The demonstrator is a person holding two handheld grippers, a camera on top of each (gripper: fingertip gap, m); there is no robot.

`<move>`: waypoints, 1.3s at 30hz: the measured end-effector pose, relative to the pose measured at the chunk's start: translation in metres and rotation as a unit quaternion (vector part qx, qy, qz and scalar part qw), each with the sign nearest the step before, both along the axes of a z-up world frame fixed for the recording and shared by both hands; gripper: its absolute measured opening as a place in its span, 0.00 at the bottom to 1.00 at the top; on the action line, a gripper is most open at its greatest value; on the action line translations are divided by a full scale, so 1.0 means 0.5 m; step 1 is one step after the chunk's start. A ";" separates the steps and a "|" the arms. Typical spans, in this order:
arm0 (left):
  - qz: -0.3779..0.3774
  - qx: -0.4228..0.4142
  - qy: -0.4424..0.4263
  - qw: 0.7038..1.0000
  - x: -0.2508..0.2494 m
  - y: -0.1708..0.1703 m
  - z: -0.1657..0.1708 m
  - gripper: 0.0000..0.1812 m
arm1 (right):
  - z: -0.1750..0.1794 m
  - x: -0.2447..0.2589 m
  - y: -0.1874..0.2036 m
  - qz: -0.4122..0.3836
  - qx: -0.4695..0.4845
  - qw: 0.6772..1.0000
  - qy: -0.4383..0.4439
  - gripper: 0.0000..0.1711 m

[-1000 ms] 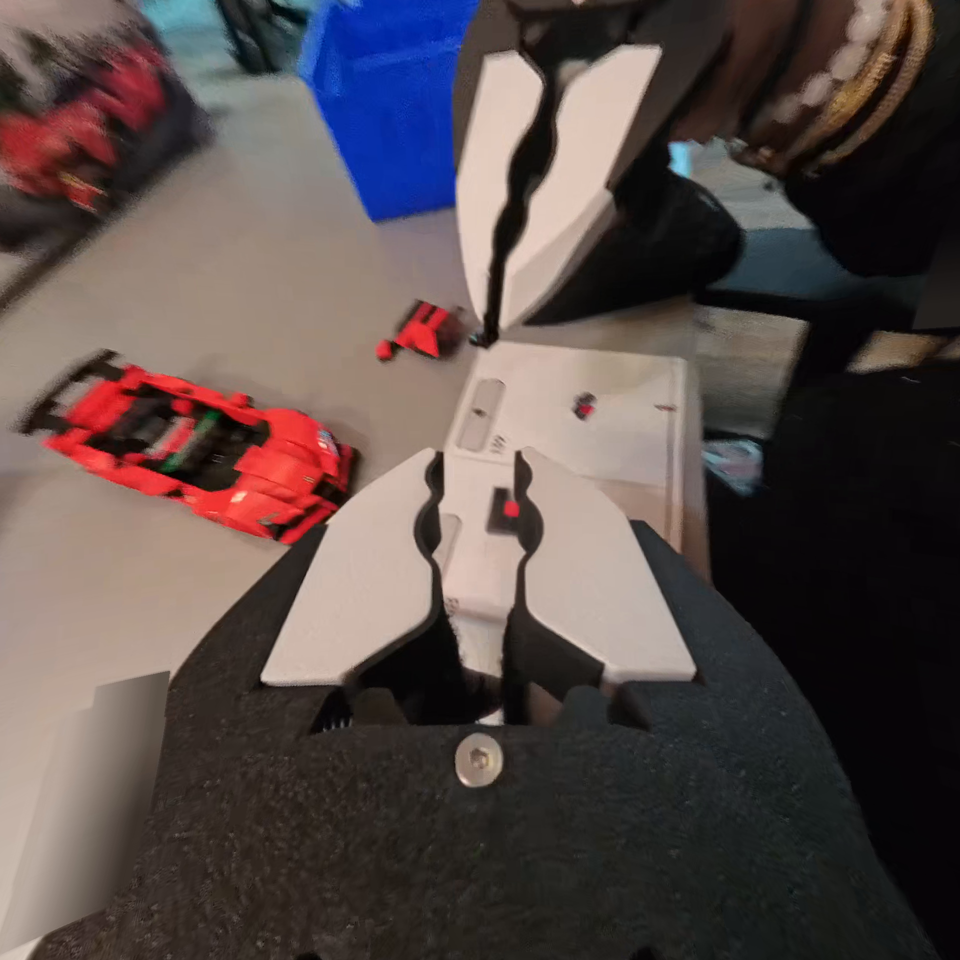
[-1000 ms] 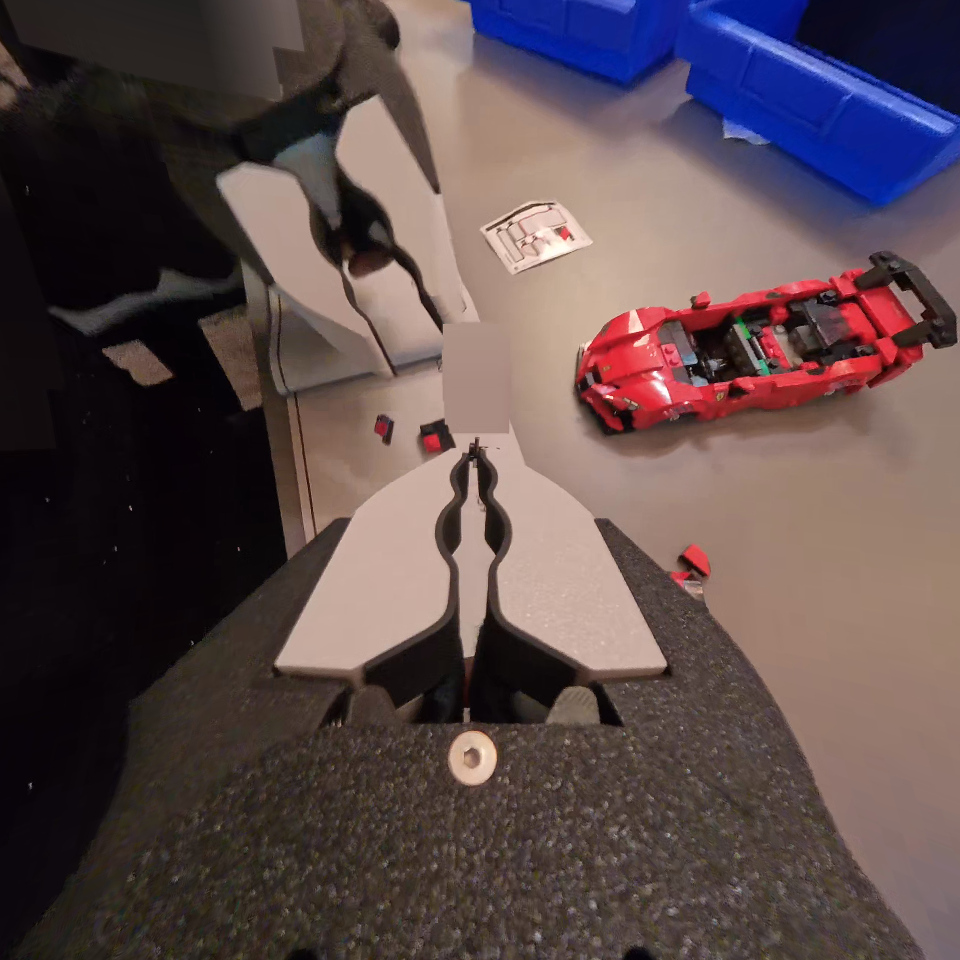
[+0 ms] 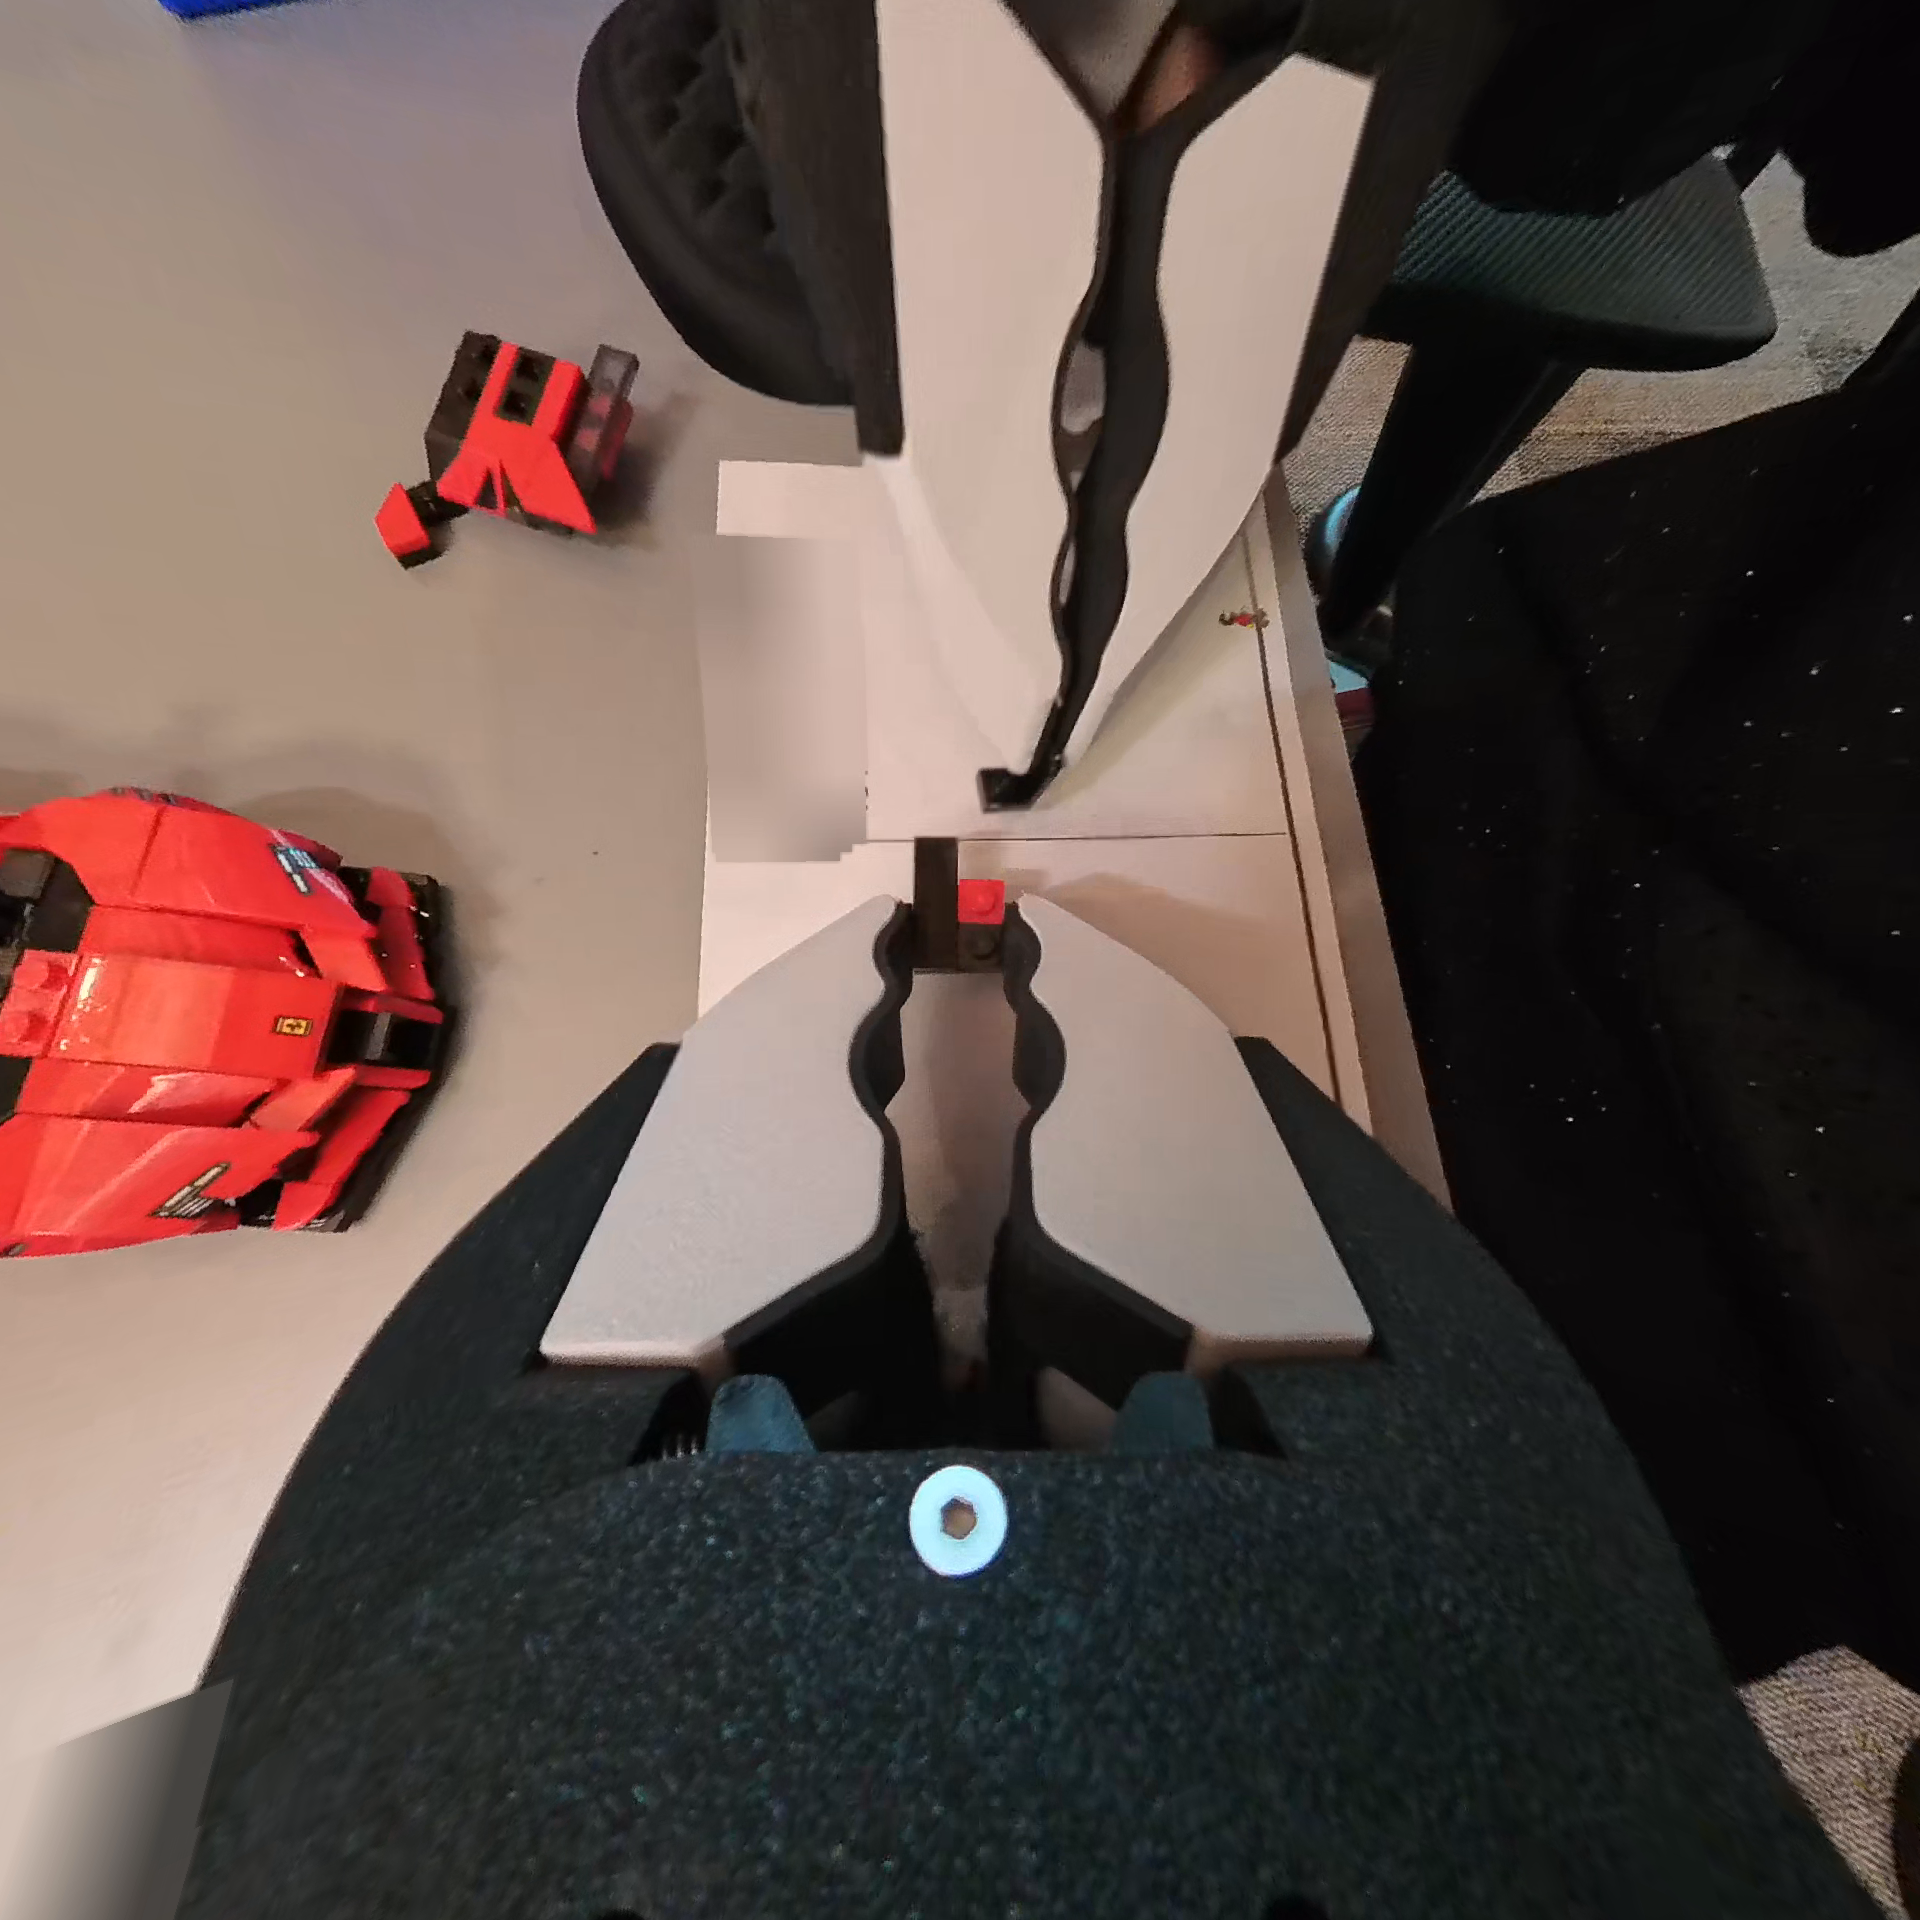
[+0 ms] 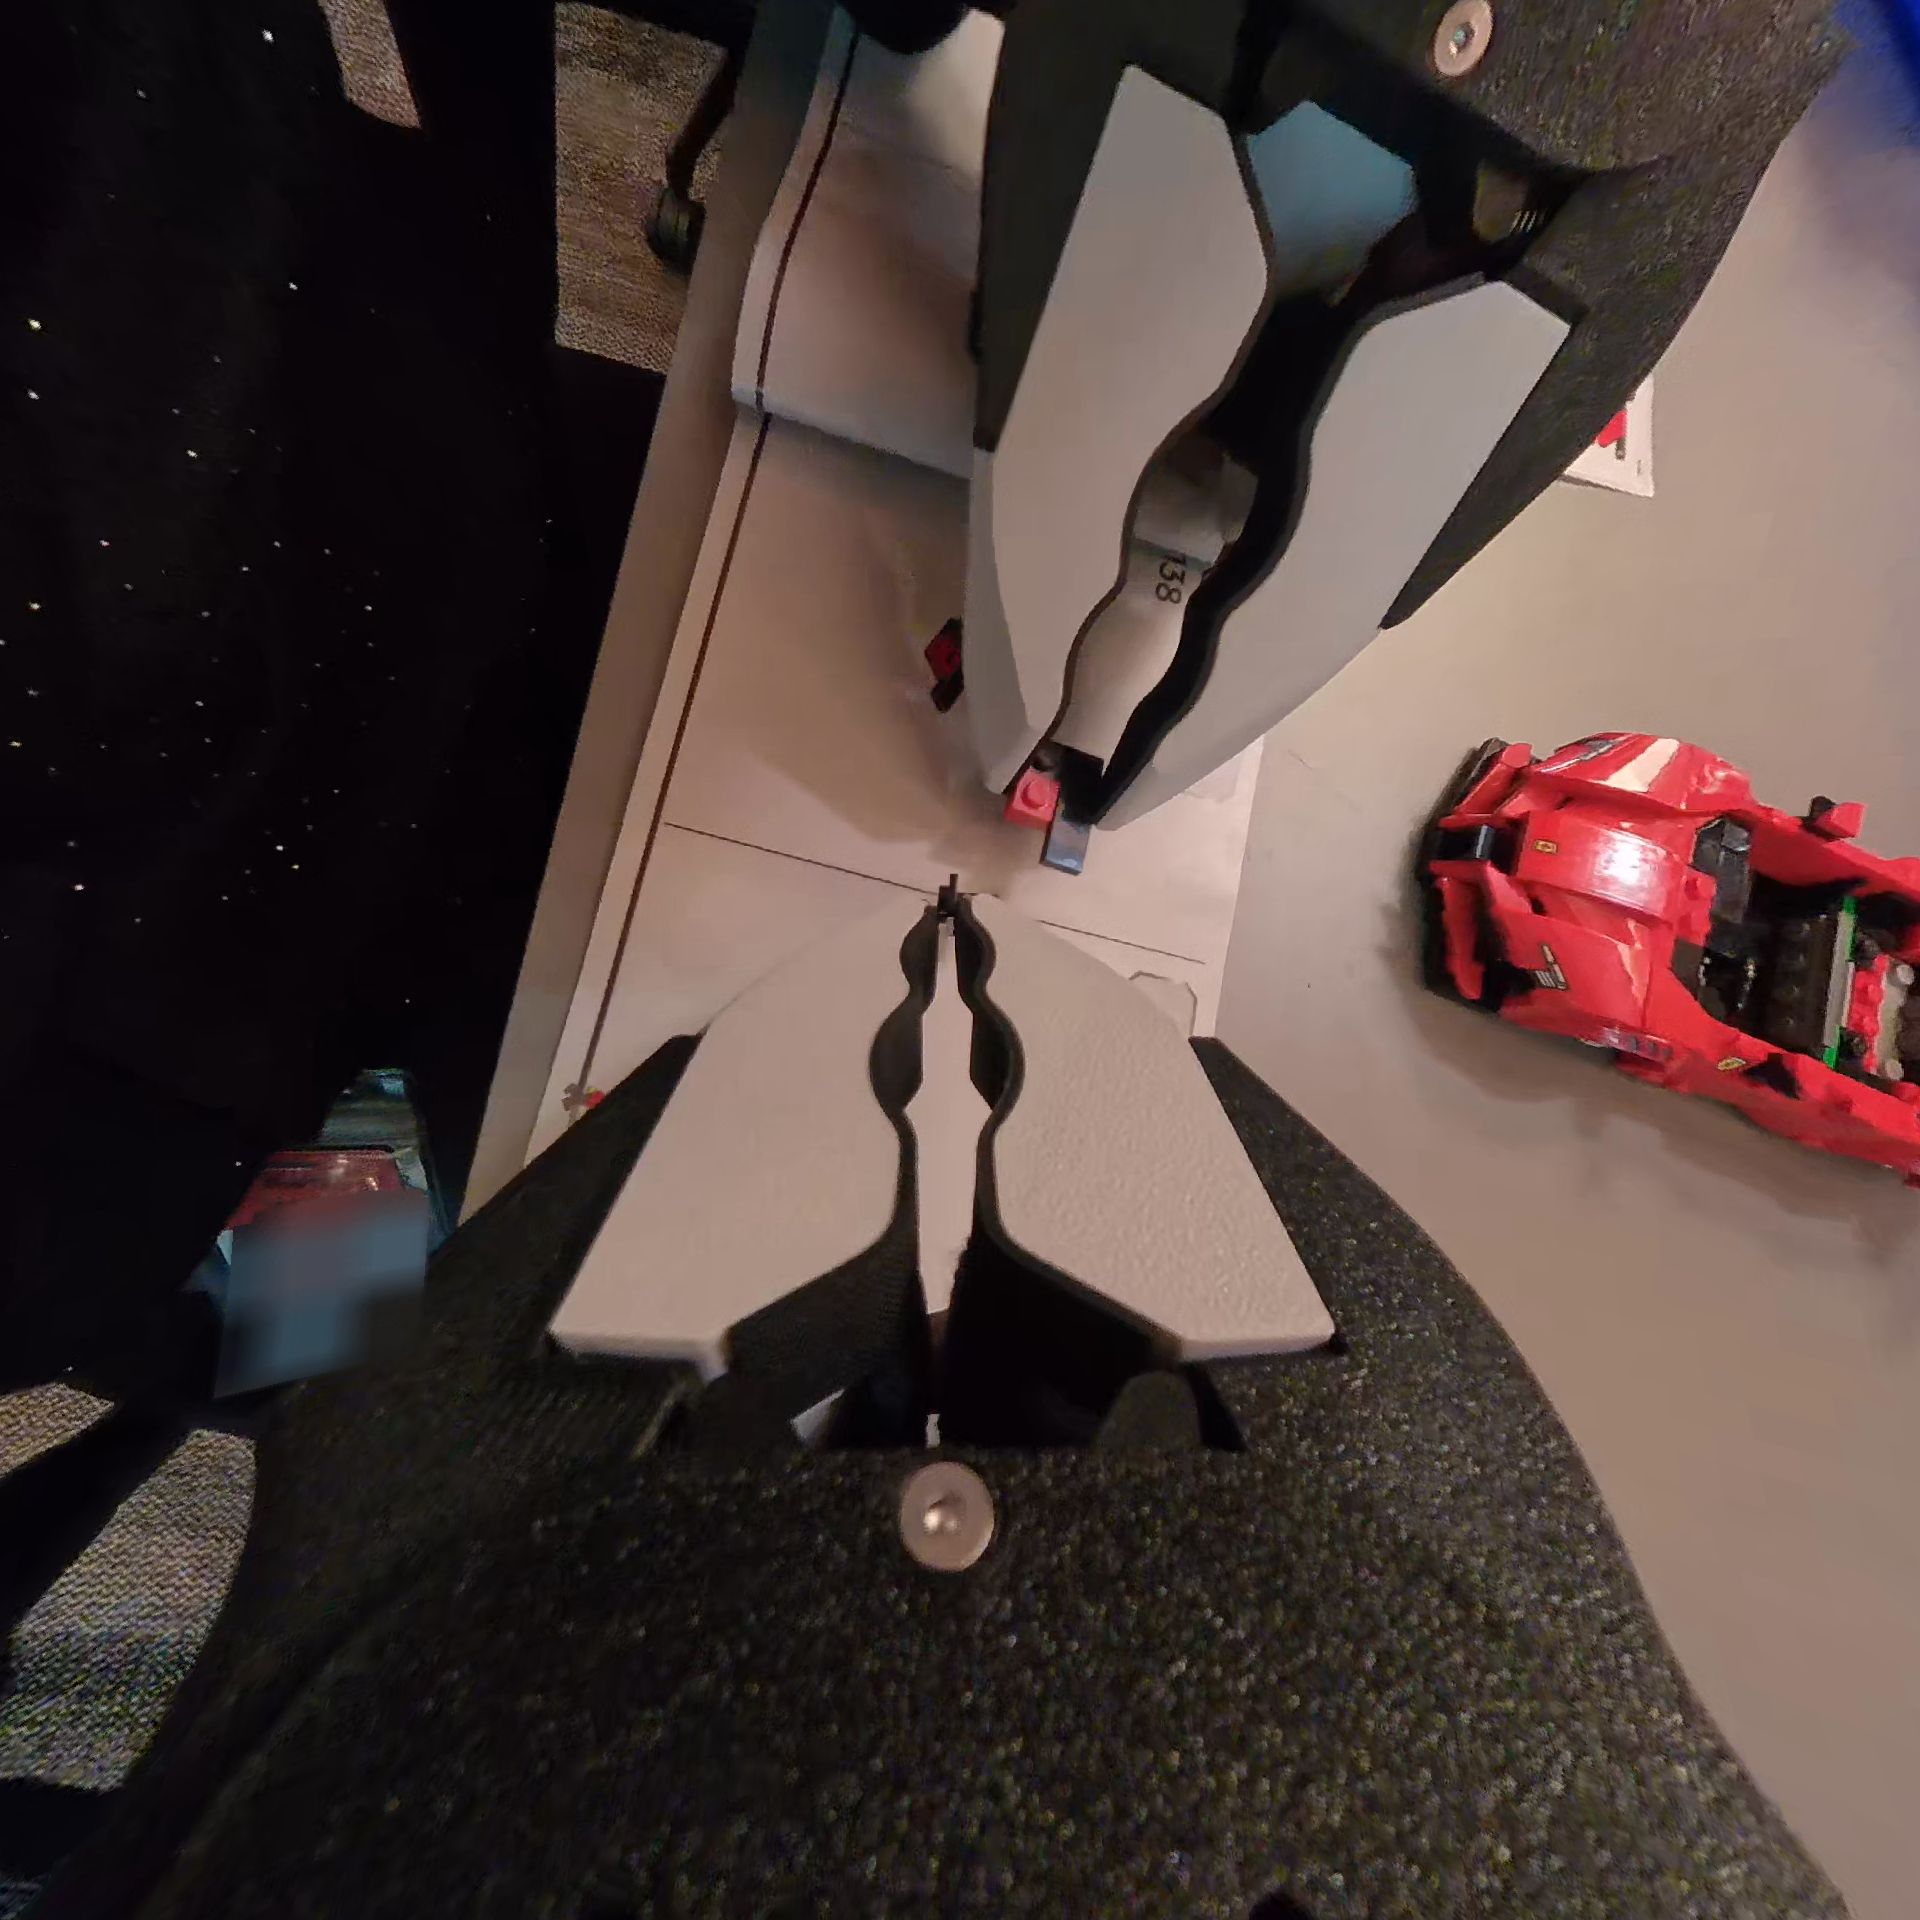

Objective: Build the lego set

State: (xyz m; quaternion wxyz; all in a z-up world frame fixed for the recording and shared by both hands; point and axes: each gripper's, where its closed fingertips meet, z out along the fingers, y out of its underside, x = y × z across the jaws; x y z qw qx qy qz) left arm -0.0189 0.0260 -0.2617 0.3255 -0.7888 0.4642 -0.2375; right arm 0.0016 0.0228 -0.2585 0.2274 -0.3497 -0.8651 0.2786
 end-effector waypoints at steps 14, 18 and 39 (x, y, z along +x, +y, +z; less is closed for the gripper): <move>0.004 0.005 0.010 1.000 0.008 -0.003 -0.011 0.09 | -0.006 -0.028 -0.004 -0.018 -0.030 0.999 0.000 0.03; 0.007 0.005 0.022 1.000 0.010 -0.004 -0.014 0.09 | -0.008 -0.026 -0.002 -0.025 -0.034 0.999 0.001 0.03; 0.017 -0.001 0.061 0.998 0.016 -0.010 -0.024 0.09 | -0.002 -0.014 0.009 -0.037 -0.013 0.999 0.006 0.02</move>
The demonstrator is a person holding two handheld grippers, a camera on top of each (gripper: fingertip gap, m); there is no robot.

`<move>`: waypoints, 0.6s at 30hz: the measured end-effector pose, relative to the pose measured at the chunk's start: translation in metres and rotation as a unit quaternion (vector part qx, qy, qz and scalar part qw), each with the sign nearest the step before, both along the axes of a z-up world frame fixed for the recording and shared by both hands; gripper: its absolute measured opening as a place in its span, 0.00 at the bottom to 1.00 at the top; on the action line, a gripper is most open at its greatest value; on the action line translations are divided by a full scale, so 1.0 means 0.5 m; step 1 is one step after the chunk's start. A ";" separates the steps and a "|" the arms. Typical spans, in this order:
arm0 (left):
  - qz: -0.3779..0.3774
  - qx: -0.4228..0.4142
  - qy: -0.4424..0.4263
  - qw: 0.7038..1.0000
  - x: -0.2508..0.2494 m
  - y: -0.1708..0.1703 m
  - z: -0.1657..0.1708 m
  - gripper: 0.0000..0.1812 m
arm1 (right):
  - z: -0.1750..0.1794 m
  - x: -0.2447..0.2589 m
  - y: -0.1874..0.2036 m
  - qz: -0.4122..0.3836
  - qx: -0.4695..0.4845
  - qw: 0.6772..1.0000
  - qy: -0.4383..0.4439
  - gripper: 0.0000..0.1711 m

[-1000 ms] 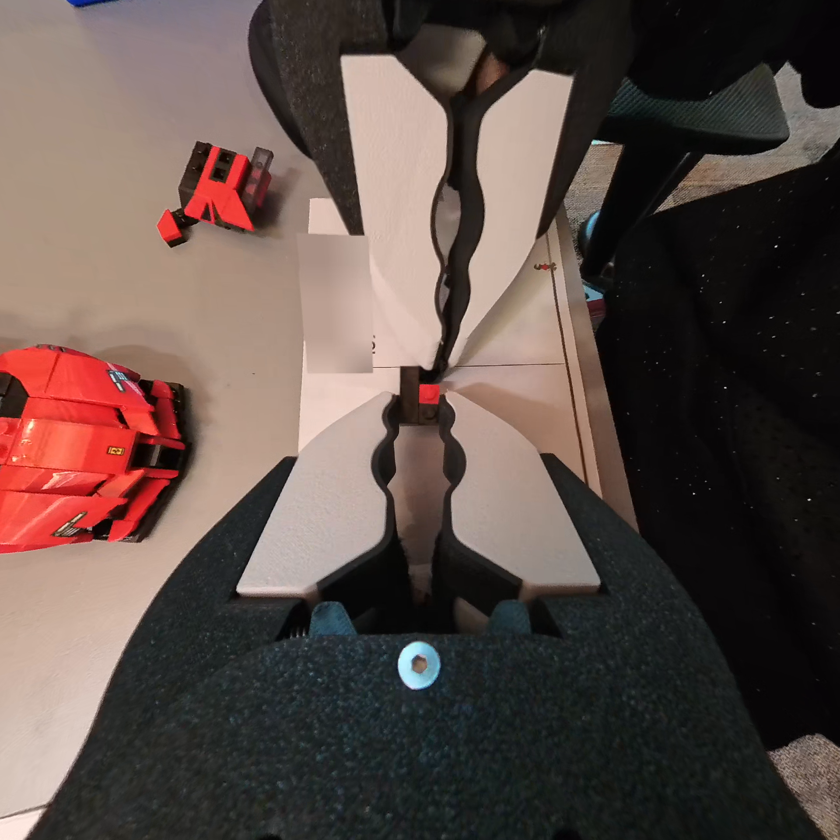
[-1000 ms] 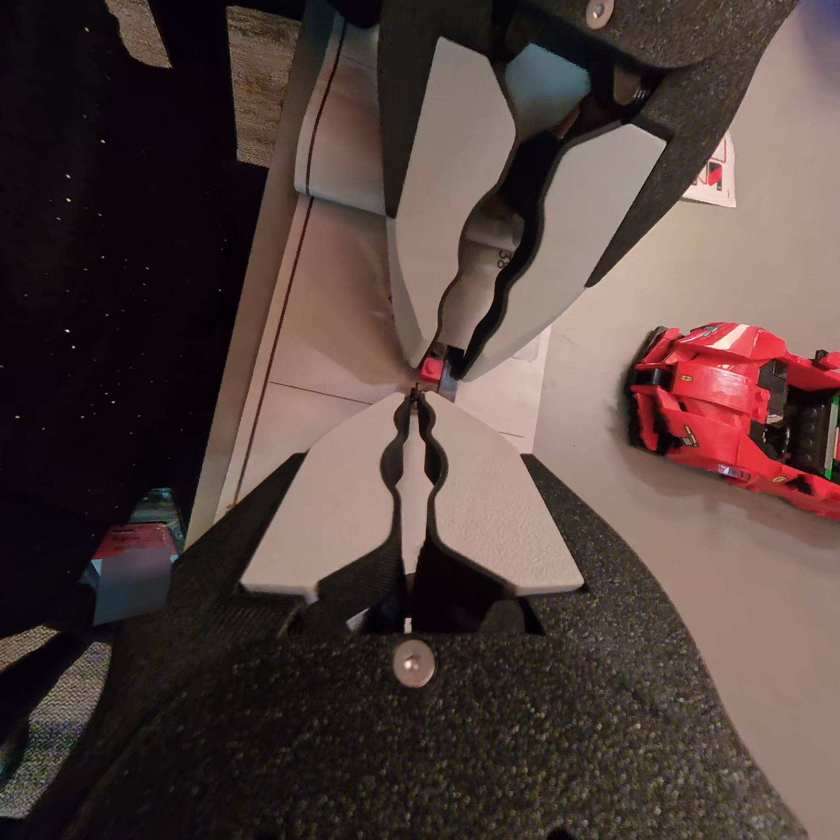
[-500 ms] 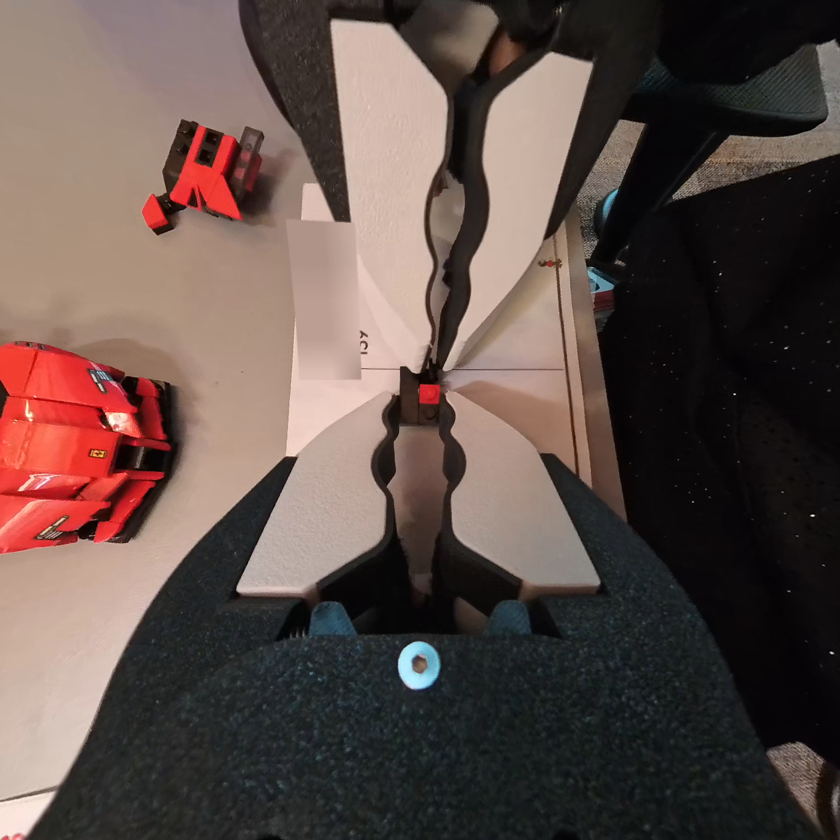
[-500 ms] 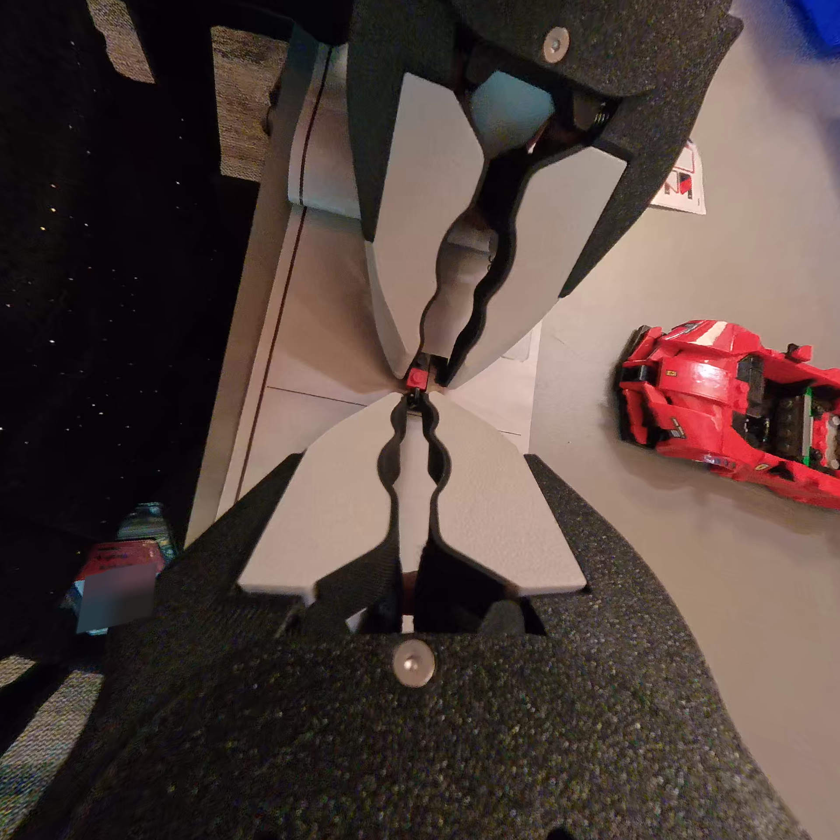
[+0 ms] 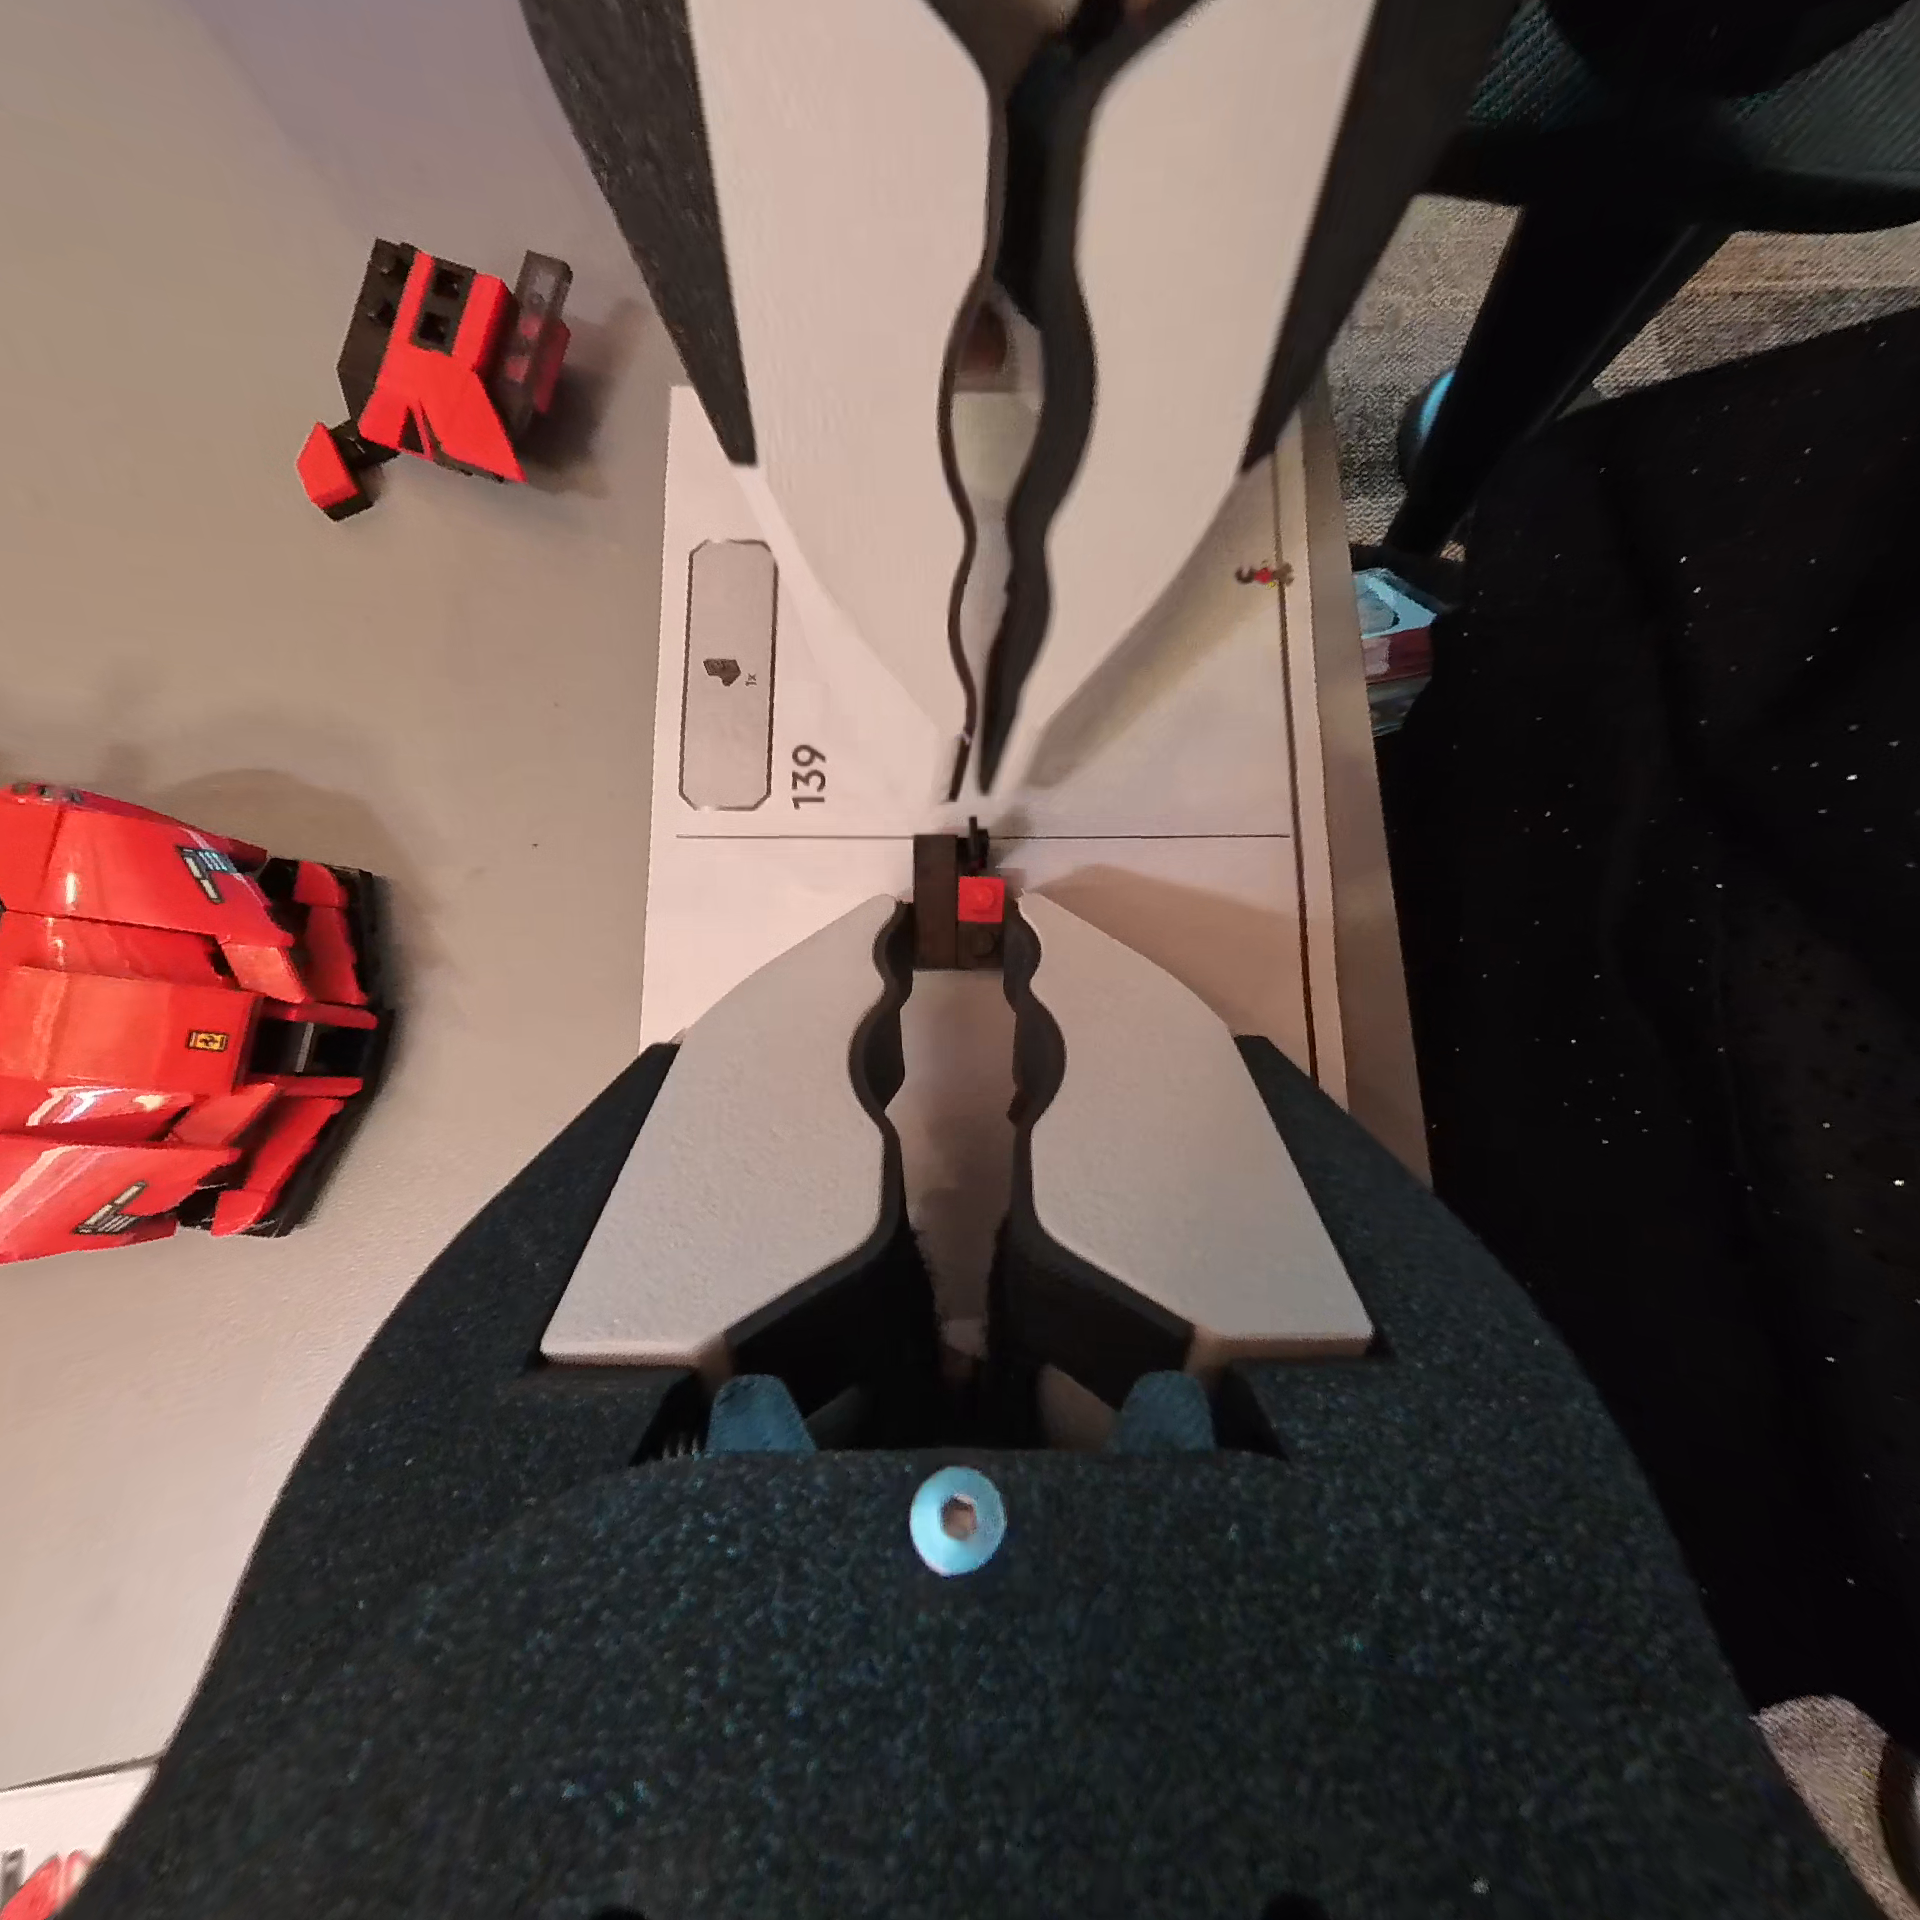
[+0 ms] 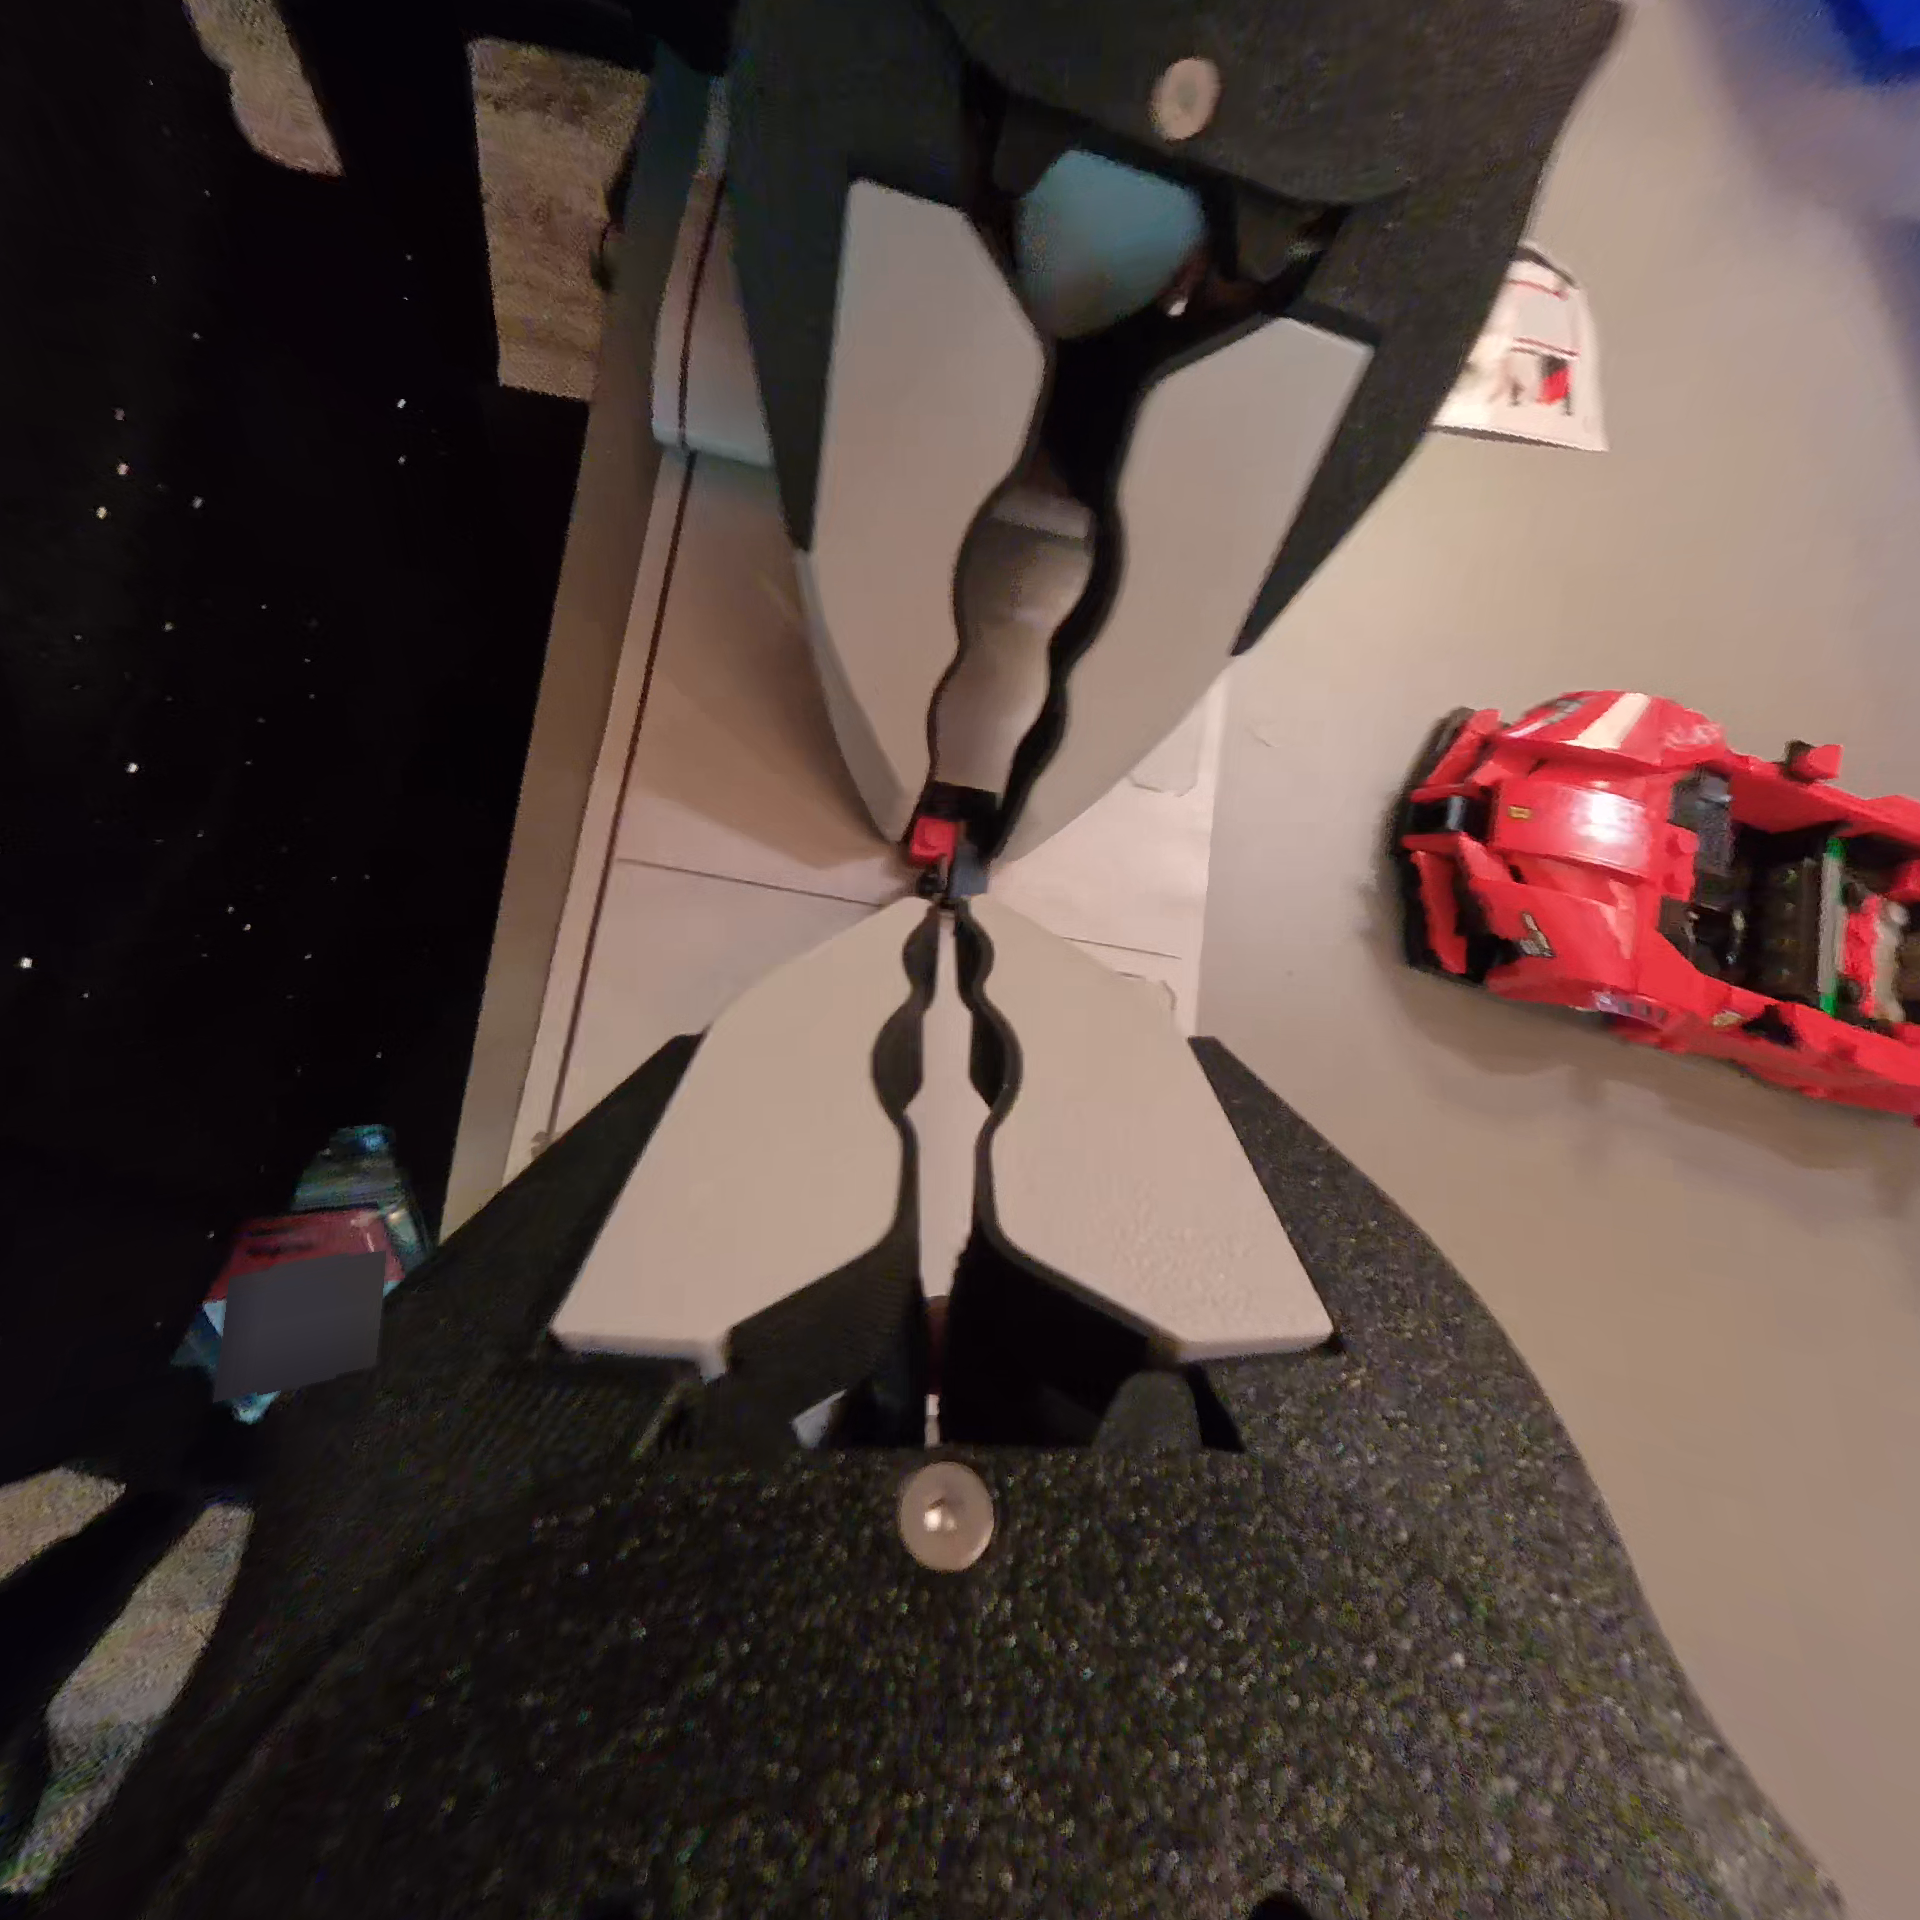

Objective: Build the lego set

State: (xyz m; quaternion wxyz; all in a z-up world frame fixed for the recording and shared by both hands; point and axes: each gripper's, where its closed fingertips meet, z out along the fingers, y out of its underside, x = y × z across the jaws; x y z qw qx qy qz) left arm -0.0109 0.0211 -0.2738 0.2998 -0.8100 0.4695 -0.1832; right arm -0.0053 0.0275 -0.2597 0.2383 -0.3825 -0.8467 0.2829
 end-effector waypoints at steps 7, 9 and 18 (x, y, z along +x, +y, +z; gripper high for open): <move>0.003 0.001 0.011 1.000 0.001 0.002 -0.001 0.09 | -0.004 -0.019 0.008 -0.024 -0.031 0.999 -0.009 0.00; 0.004 0.001 0.012 1.000 0.001 0.003 -0.001 0.09 | -0.010 -0.019 0.005 -0.021 -0.036 0.999 -0.016 0.00; -0.008 0.005 0.021 1.000 0.003 0.003 0.000 0.09 | -0.013 -0.016 0.002 -0.014 -0.034 0.999 -0.028 0.00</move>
